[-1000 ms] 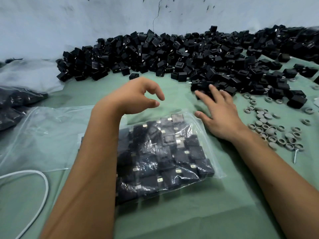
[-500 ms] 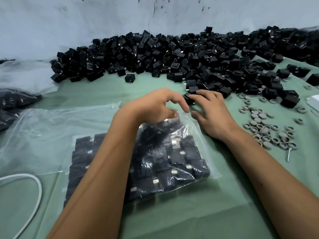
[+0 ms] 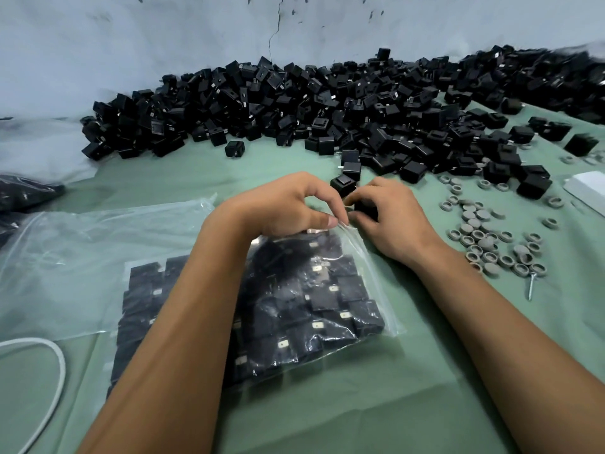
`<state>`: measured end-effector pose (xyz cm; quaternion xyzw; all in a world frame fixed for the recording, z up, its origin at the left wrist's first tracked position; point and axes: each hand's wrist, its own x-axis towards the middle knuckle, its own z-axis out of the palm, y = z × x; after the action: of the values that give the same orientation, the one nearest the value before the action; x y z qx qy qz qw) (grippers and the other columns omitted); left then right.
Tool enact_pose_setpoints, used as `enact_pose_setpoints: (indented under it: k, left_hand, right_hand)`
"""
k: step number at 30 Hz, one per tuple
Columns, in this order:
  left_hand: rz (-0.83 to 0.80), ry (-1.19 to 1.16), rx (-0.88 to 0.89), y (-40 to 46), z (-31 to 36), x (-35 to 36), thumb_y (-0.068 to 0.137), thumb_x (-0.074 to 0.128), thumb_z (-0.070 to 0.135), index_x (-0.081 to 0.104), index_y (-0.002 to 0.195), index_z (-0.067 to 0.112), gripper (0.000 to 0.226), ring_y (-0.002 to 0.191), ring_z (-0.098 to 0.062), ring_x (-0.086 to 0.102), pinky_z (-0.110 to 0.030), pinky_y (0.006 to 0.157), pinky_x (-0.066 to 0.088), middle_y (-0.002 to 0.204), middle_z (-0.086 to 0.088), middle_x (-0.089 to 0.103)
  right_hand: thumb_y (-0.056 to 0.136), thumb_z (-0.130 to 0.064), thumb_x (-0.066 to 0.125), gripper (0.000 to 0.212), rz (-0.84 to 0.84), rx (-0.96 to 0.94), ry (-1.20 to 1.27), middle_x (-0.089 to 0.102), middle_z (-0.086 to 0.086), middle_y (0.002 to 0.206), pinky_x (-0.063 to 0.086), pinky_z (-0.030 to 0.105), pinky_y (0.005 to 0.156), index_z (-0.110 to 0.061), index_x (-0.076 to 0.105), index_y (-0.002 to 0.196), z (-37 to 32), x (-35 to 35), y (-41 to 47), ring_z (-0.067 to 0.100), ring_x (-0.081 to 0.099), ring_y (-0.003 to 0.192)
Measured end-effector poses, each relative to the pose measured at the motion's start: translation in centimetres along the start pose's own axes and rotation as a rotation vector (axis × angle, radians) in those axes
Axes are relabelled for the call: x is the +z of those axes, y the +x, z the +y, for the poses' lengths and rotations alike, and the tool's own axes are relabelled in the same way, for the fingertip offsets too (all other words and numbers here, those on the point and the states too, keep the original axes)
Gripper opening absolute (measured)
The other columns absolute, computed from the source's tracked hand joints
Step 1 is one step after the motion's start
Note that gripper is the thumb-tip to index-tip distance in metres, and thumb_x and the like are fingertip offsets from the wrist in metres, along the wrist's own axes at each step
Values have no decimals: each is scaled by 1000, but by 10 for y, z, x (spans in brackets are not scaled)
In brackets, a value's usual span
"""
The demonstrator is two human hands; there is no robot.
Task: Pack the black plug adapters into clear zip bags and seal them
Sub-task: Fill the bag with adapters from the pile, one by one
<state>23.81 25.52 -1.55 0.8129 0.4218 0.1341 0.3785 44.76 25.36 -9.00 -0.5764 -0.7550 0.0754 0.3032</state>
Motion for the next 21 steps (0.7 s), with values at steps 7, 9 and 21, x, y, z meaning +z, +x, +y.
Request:
enact_pose_setpoints:
  k: [7, 9, 21]
  left_hand:
    - [16, 6, 37, -1, -6, -6, 82, 84, 21, 81, 87, 30, 11, 116, 7, 58, -15, 96, 41, 118, 23, 66]
    - [31, 5, 57, -1, -7, -8, 81, 85, 20, 81, 85, 30, 12, 115, 6, 59, -11, 93, 45, 118, 19, 68]
    - [101, -5, 80, -7, -5, -13, 79, 86, 13, 81, 88, 22, 14, 124, 4, 55, -42, 108, 46, 128, 9, 64]
  right_hand:
    - [105, -22, 58, 21, -120, 277, 852, 73, 16, 82, 44, 31, 48, -5, 71, 101, -11, -17, -10, 25, 55, 53]
    - [105, -20, 58, 25, -283, 216, 830, 73, 9, 77, 43, 27, 48, 0, 71, 99, -9, -26, -13, 22, 54, 54]
    - [74, -23, 88, 37, -358, 95, 752, 77, 14, 97, 54, 38, 68, -12, 74, 106, -16, -40, -16, 30, 69, 77]
